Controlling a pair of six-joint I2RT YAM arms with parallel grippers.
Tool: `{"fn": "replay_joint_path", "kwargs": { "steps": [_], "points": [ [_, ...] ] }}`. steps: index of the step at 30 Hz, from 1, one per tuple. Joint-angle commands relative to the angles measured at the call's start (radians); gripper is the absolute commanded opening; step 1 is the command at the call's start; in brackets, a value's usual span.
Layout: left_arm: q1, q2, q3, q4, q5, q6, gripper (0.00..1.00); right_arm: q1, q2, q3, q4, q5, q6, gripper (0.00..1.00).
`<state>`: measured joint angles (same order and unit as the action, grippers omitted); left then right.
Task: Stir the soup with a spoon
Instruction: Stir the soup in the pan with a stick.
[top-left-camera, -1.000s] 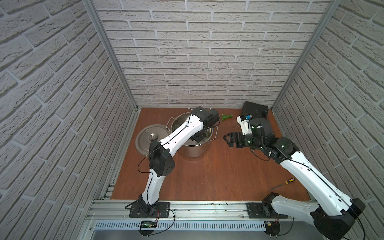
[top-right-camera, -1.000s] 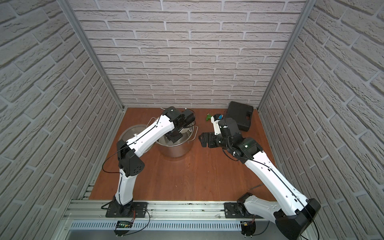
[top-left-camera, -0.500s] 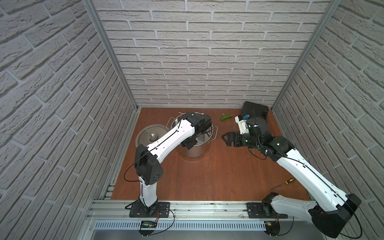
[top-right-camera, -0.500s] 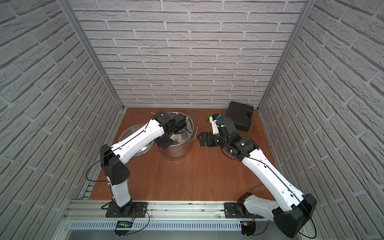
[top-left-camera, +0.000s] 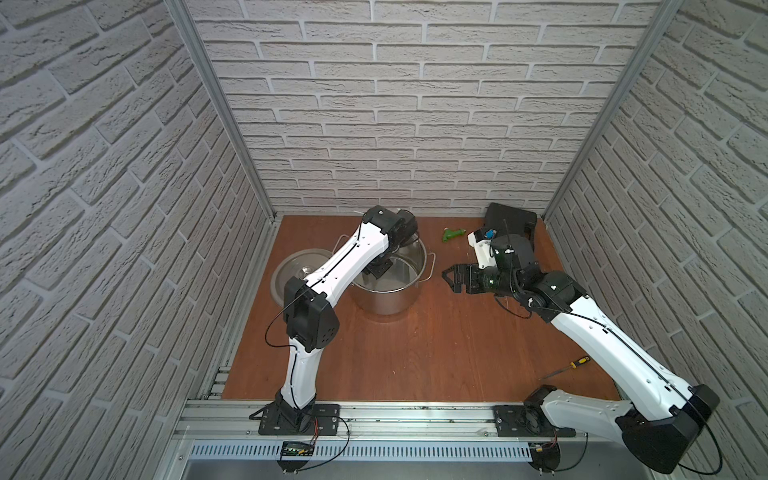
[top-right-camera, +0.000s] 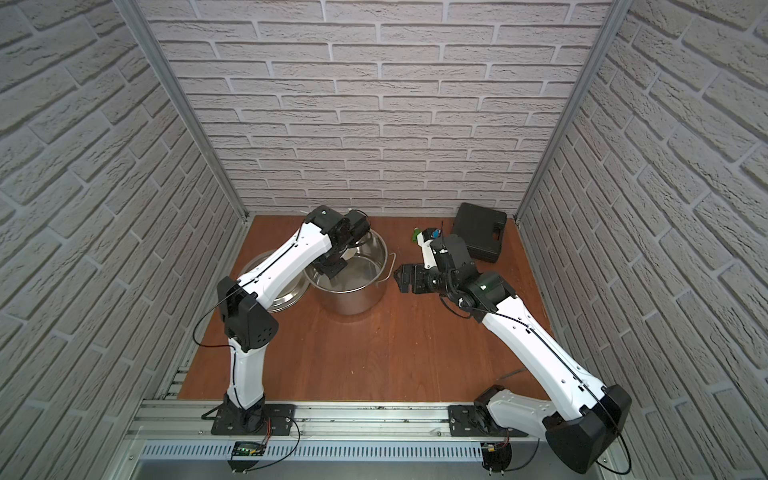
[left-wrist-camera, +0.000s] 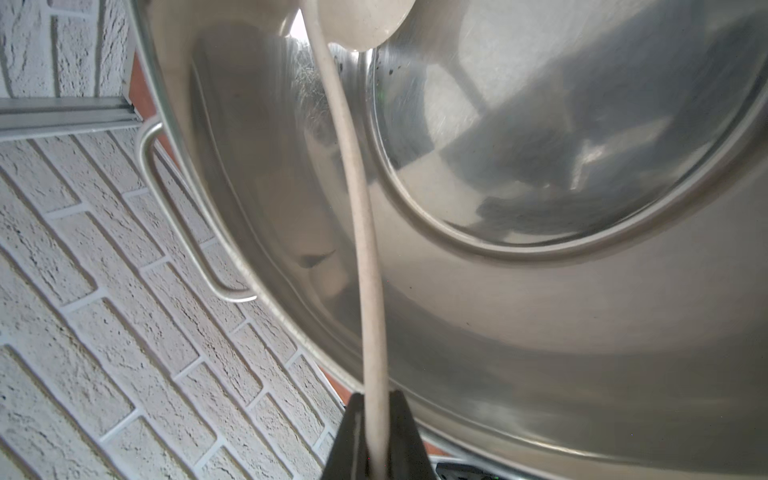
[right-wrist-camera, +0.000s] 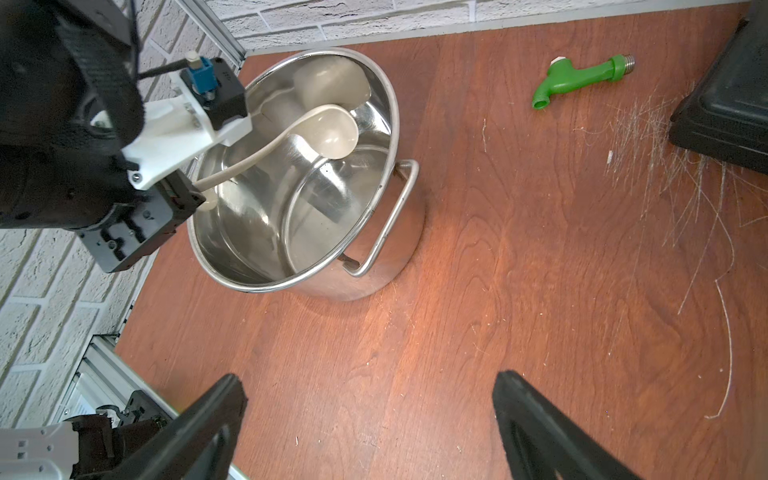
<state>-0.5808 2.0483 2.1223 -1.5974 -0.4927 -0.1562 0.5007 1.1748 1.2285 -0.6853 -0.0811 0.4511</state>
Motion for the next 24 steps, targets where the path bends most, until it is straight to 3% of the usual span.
{"fn": "replay_joint_path", "kwargs": {
  "steps": [1,7,16,24],
  "points": [
    [-0.047,0.036,0.053,0.008,0.018,0.014,0.0,0.009,-0.023,0.003,0.01,0.017,-0.021,0.96],
    [-0.105,0.035,0.071,-0.008,0.047,-0.016,0.0,0.009,-0.033,0.002,0.001,0.025,-0.022,0.97],
    [-0.154,-0.156,-0.155,-0.049,0.046,-0.05,0.0,0.01,-0.026,0.0,0.013,0.014,-0.019,0.96],
    [-0.122,-0.272,-0.276,-0.102,-0.003,-0.065,0.0,0.01,-0.004,0.0,0.041,-0.011,-0.005,0.96]
  ]
}}
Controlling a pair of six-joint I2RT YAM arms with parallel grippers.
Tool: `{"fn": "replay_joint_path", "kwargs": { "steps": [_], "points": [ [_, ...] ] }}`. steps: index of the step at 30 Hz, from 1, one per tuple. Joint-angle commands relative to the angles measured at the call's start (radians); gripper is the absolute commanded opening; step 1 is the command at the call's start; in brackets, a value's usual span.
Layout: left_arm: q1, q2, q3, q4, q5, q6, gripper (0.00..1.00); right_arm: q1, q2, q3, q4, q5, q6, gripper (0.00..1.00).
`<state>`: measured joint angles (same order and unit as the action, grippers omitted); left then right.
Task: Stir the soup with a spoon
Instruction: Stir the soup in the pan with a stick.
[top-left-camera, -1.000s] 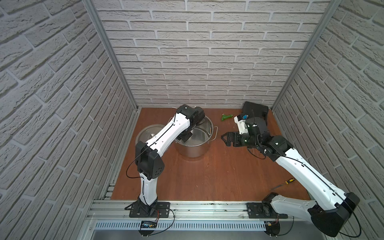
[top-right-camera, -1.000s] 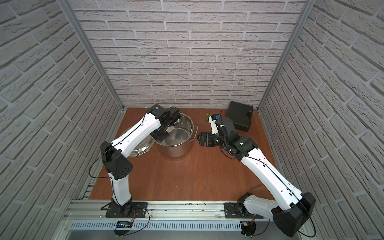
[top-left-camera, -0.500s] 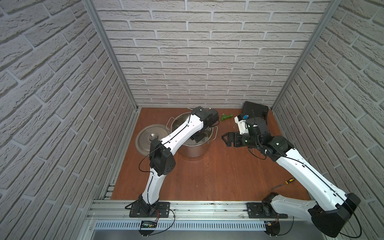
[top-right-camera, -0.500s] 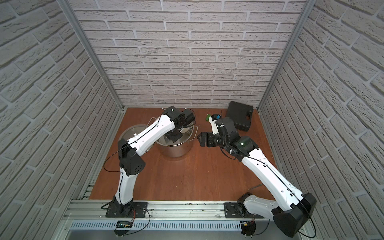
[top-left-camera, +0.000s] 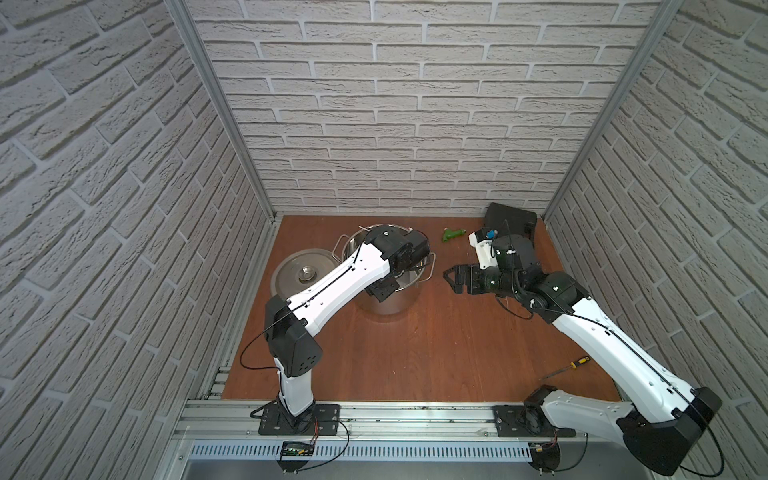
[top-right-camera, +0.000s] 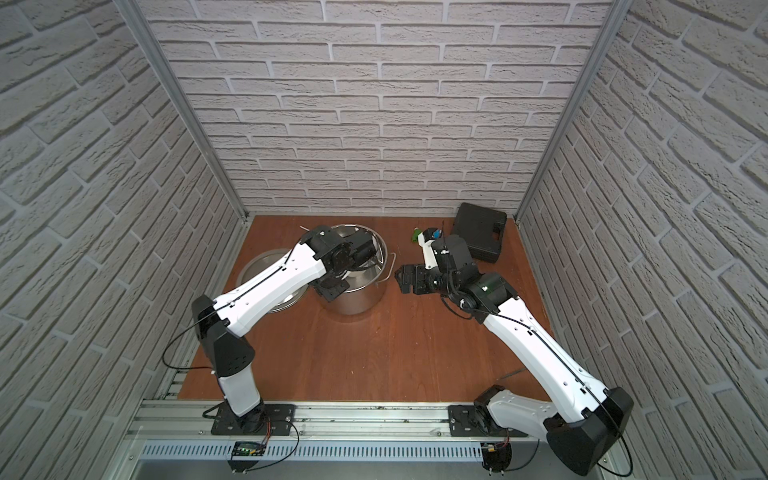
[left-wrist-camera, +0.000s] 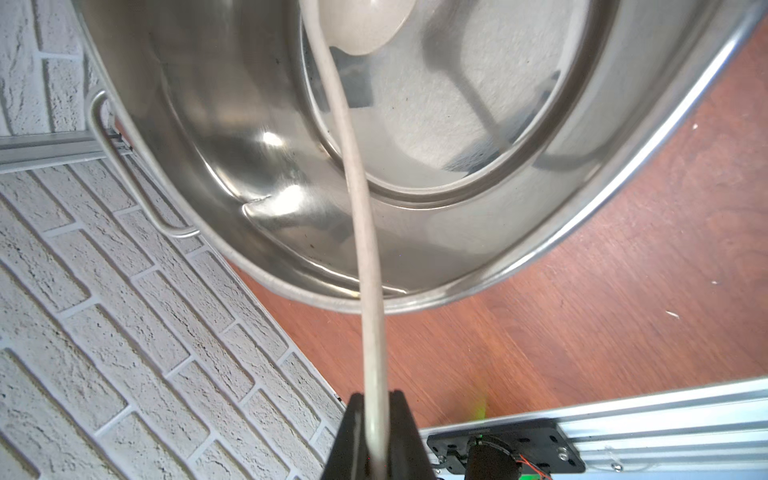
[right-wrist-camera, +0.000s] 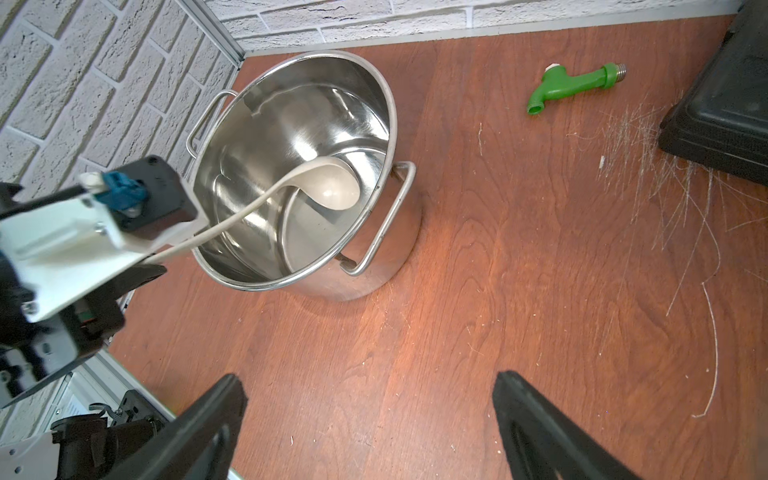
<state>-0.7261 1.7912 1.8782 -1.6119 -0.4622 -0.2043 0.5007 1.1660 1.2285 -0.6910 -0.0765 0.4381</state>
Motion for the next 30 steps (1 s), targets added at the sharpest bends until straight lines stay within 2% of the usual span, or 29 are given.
{"fn": "replay_joint_path", "kwargs": {
  "steps": [1,6,11,17,22,30],
  "points": [
    [0.038,-0.016,-0.039,-0.091,-0.041,-0.015,0.0,0.01,0.007,0.003,0.049,-0.018,0.01,0.96],
    [0.124,-0.006,-0.024,-0.081,-0.061,-0.012,0.0,0.01,0.005,0.016,0.046,-0.013,0.008,0.96],
    [0.151,0.068,0.072,-0.049,-0.059,0.009,0.0,0.009,-0.008,0.012,0.033,-0.004,0.004,0.96],
    [0.105,0.184,0.223,-0.034,0.005,0.014,0.0,0.009,-0.029,0.014,0.003,0.032,-0.018,0.96],
    [0.048,0.242,0.283,-0.034,0.045,0.01,0.0,0.009,-0.051,0.008,-0.019,0.056,-0.028,0.97],
    [-0.024,0.164,0.199,-0.075,0.062,-0.044,0.0,0.009,-0.056,0.0,-0.018,0.066,-0.031,0.97]
  ]
}}
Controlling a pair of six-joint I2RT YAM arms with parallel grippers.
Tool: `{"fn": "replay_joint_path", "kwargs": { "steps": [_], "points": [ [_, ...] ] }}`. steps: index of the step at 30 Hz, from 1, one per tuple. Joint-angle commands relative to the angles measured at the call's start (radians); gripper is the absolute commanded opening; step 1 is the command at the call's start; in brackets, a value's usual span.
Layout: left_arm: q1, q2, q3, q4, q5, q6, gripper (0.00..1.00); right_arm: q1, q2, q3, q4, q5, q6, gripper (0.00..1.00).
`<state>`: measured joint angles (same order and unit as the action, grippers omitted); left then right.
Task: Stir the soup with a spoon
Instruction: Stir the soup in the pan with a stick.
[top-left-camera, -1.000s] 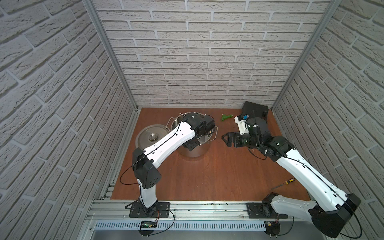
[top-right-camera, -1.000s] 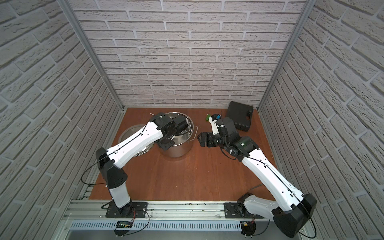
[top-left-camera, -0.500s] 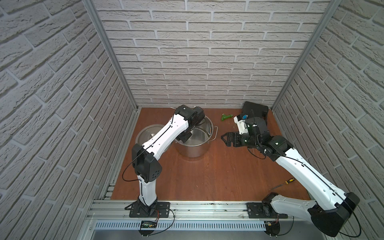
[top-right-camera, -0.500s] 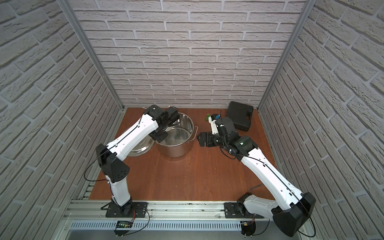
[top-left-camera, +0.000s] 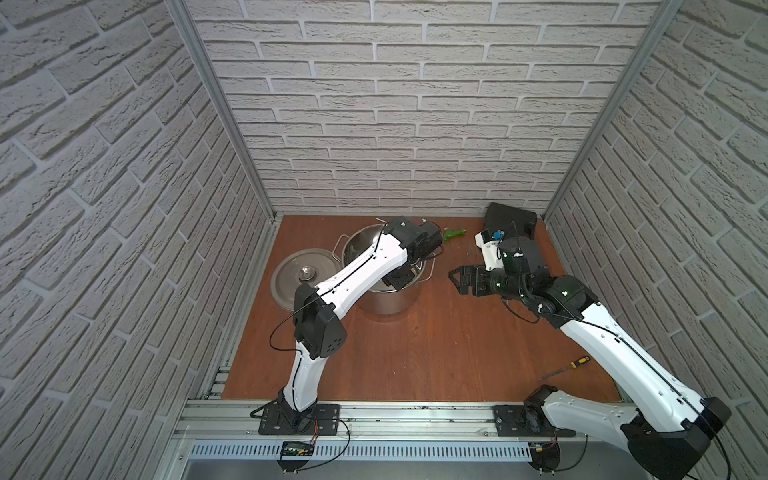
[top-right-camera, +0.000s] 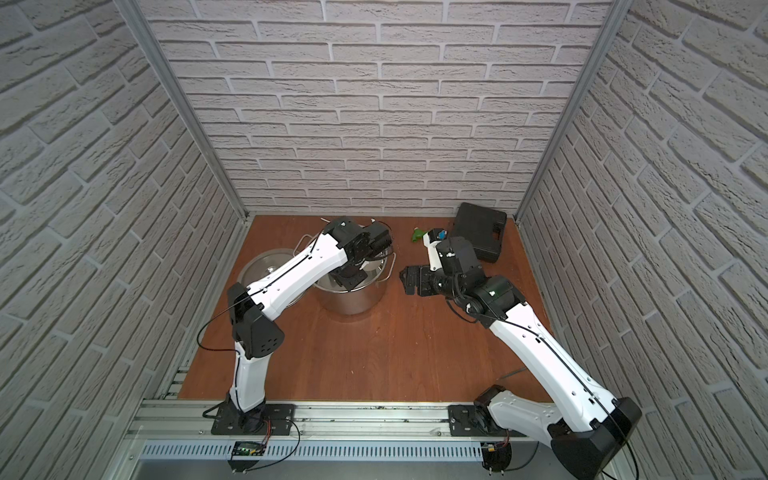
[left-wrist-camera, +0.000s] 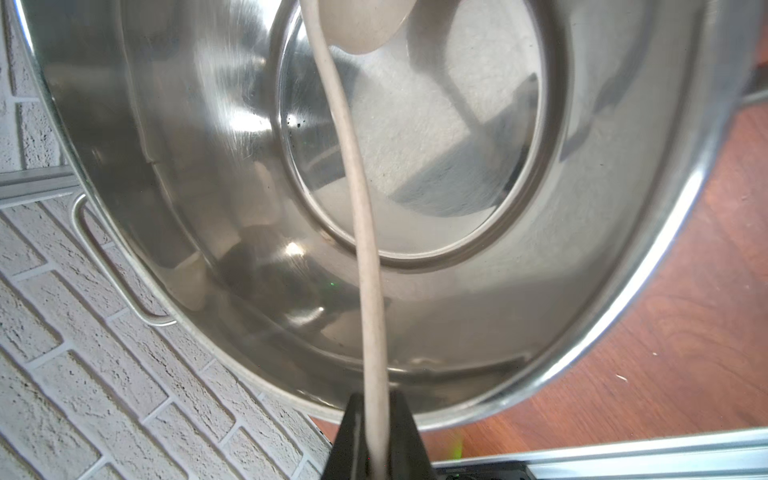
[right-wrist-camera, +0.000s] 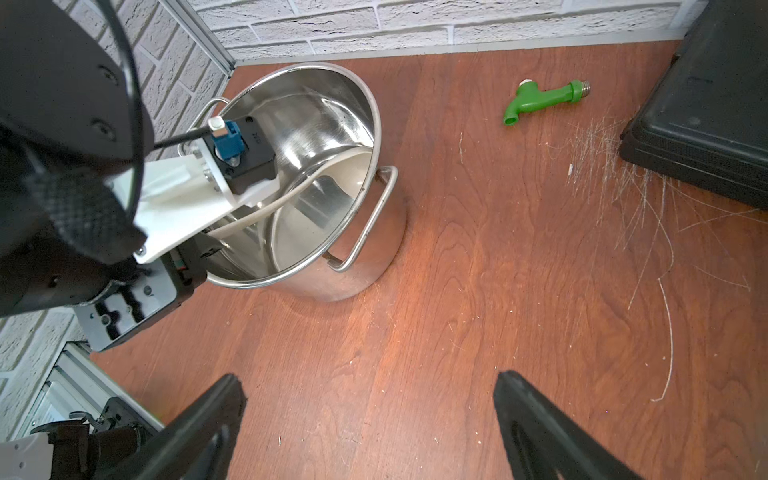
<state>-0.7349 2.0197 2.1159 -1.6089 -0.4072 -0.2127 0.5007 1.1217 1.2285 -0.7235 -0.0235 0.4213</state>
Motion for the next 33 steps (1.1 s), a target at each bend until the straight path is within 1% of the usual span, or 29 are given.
{"fn": "replay_joint_path", "kwargs": {
  "steps": [1,9,13,17,23,29,33],
  "points": [
    [-0.021,-0.084,-0.063,-0.086,0.004,-0.045,0.0,0.009,-0.007,0.0,0.019,0.011,-0.013,0.97],
    [-0.011,-0.231,-0.257,-0.128,-0.02,-0.089,0.0,0.008,0.038,0.017,0.055,-0.022,0.005,0.97],
    [0.018,-0.282,-0.319,-0.14,-0.021,-0.093,0.0,0.008,0.044,0.017,0.067,-0.026,0.015,0.97],
    [0.068,-0.311,-0.354,-0.144,-0.029,-0.08,0.0,0.009,0.041,0.013,0.072,-0.028,0.022,0.97],
    [0.136,-0.289,-0.338,-0.108,-0.061,-0.047,0.0,0.008,0.027,0.007,0.065,-0.023,0.022,0.97],
    [0.137,-0.194,-0.24,-0.031,-0.069,-0.022,0.0,0.008,0.015,-0.002,0.055,-0.014,0.017,0.97],
    [0.128,-0.127,-0.162,0.006,-0.048,-0.011,0.0,0.008,0.021,-0.012,0.049,-0.032,0.002,0.97]
  ]
}}
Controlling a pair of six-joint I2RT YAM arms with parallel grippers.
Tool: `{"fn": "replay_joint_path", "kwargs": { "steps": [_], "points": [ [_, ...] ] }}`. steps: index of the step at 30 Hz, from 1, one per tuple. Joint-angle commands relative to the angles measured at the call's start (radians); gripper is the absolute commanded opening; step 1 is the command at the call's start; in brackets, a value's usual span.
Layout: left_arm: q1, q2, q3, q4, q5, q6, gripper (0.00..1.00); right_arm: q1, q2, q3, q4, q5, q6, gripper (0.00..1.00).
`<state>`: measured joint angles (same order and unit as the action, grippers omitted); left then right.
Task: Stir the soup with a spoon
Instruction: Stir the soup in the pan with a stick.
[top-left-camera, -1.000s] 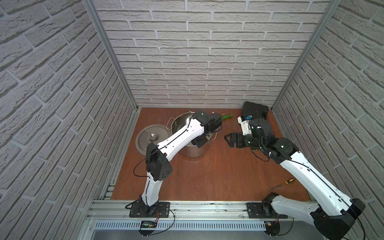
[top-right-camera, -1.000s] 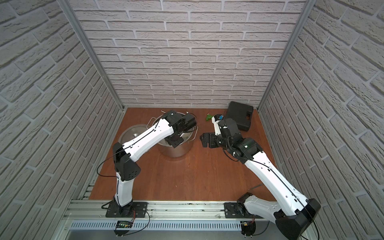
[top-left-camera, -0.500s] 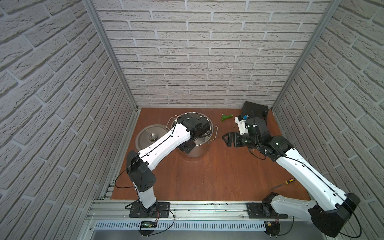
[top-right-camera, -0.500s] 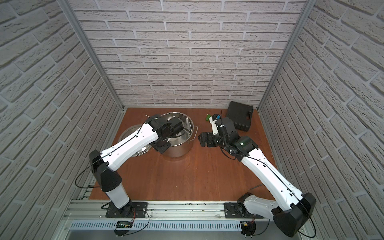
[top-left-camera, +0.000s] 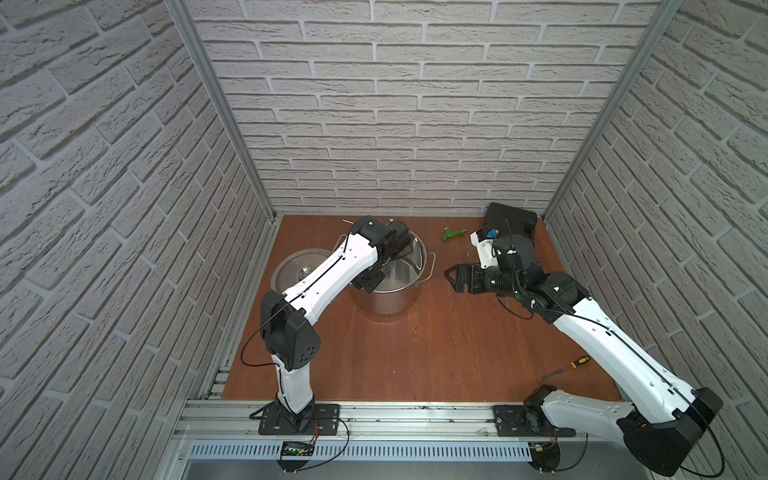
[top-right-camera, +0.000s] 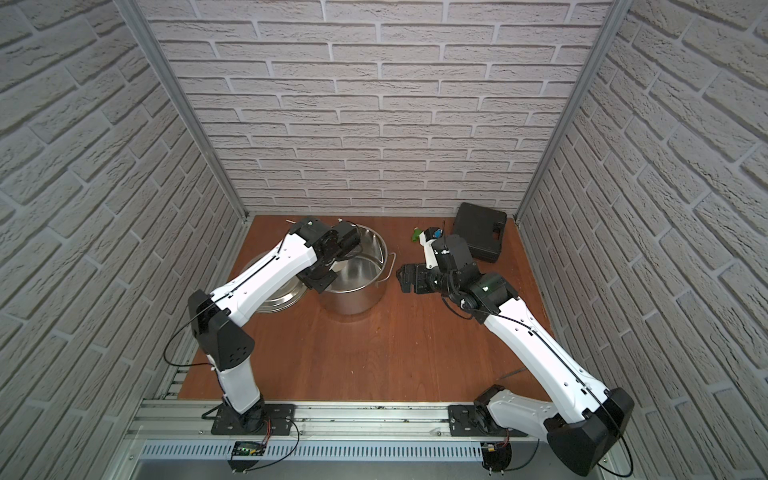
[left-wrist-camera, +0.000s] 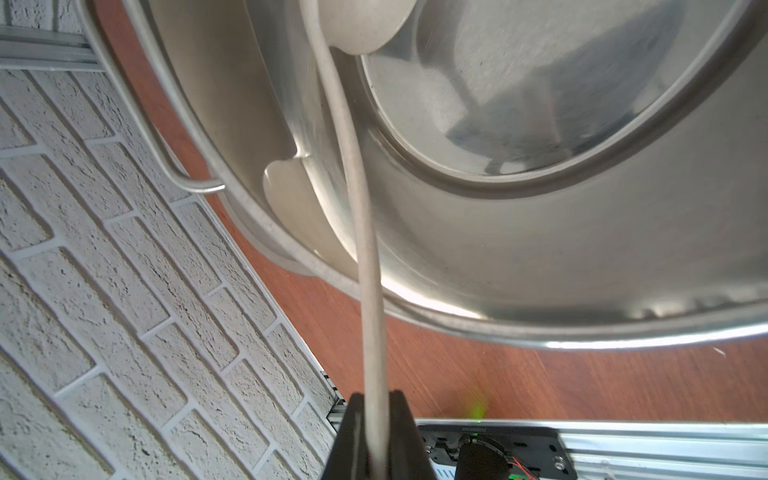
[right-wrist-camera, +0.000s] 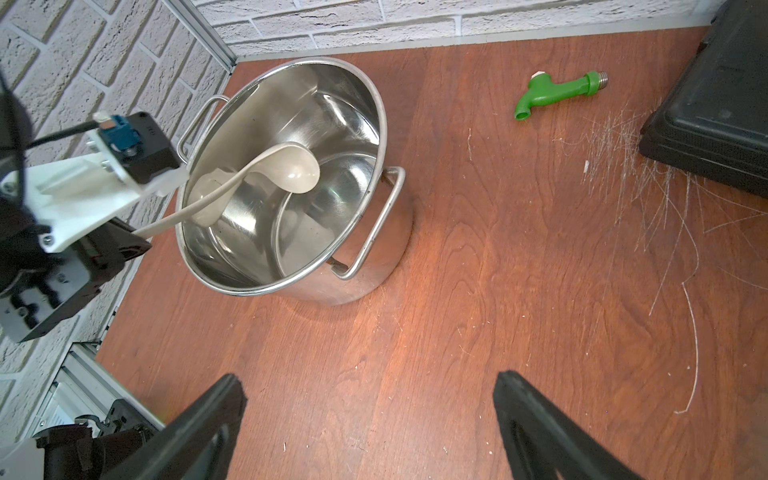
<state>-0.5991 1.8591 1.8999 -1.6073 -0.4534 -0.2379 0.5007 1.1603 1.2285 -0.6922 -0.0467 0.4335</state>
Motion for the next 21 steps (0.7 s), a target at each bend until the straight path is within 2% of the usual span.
{"fn": "replay_joint_path", "kwargs": {
  "steps": [1,9,13,21],
  "points": [
    [-0.013,0.05,0.077,0.004,0.003,0.017,0.0,0.008,-0.012,-0.011,0.01,-0.02,-0.016,0.97],
    [-0.099,0.102,0.156,-0.028,0.061,0.007,0.0,0.009,-0.008,-0.037,0.013,-0.101,-0.061,0.97],
    [-0.137,0.074,0.111,-0.061,0.068,-0.025,0.0,0.009,-0.006,-0.058,0.034,-0.111,-0.059,0.97],
    [-0.119,-0.049,-0.024,-0.125,0.012,-0.089,0.0,0.009,0.053,-0.021,0.055,-0.159,-0.051,0.97]
  ]
}}
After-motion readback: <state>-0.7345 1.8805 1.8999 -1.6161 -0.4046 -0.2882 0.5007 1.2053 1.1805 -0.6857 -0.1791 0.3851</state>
